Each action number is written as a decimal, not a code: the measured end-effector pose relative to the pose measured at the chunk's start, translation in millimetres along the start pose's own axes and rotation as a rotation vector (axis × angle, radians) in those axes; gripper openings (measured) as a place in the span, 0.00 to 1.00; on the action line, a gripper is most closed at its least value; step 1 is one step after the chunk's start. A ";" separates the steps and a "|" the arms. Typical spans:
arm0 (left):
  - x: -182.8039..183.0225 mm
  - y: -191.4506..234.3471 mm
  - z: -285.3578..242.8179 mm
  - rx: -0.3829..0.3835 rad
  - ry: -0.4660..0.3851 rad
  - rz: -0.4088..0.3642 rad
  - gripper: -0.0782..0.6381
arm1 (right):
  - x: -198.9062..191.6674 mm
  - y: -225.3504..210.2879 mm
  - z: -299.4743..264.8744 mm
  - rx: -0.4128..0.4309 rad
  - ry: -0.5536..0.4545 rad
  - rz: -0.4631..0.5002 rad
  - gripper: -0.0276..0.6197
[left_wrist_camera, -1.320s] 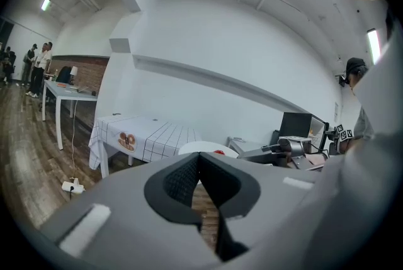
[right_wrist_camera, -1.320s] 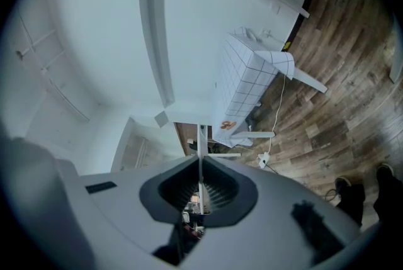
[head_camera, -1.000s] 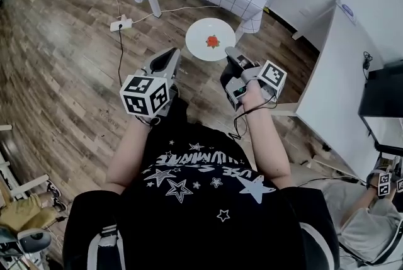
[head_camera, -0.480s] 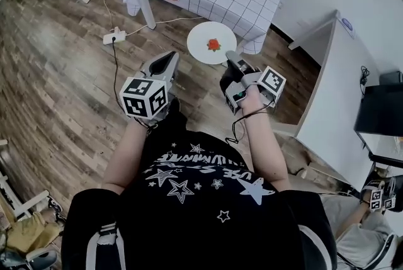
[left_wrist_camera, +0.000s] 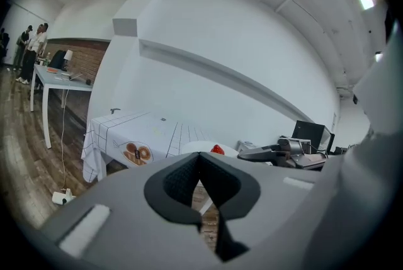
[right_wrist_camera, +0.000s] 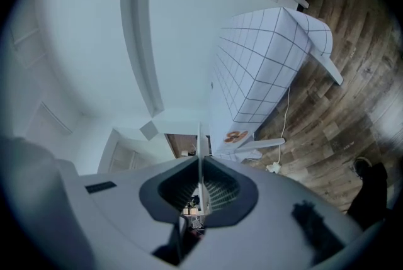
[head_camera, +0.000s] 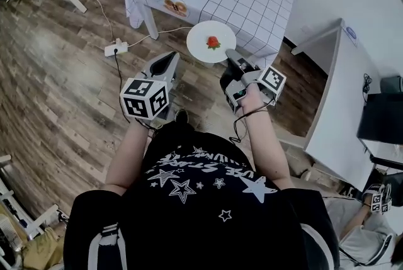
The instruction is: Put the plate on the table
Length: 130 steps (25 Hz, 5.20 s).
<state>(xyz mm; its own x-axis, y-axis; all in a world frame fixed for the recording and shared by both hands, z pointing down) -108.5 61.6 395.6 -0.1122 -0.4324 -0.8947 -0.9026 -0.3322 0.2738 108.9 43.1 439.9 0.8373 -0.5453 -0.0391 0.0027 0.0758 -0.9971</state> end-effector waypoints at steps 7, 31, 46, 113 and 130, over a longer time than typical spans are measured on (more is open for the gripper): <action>26.1 34.7 -15.9 -0.020 -0.020 -0.009 0.12 | -2.5 8.5 -35.3 0.016 -0.032 0.015 0.08; 46.2 82.7 -83.9 -0.004 0.006 0.007 0.12 | 37.5 -16.8 -118.6 0.019 0.007 0.025 0.09; 70.8 84.9 -180.7 -0.011 0.011 0.002 0.12 | 114.4 -36.1 -181.1 0.028 0.014 0.022 0.09; 163.0 196.7 -455.9 -0.243 0.200 -0.127 0.12 | 237.8 -143.1 -371.8 -0.099 -0.219 -0.023 0.09; 153.1 206.0 -446.9 -0.239 0.213 -0.141 0.12 | 247.8 -155.9 -373.9 -0.281 -0.211 0.104 0.09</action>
<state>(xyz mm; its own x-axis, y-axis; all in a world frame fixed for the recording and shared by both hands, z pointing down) -126.0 -447.7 472.8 0.1182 -0.5249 -0.8429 -0.7772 -0.5773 0.2505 111.6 -415.9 561.3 0.9198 -0.3600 -0.1564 -0.2142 -0.1264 -0.9686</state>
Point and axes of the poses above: the fingertips, and each gripper's own axes: z backward along the fingers, y to its left, x out of its top, the point moved 4 cm from there along z, backward along the fingers, and after that the axes turned 14 degrees about x, right-handed, at the moved point
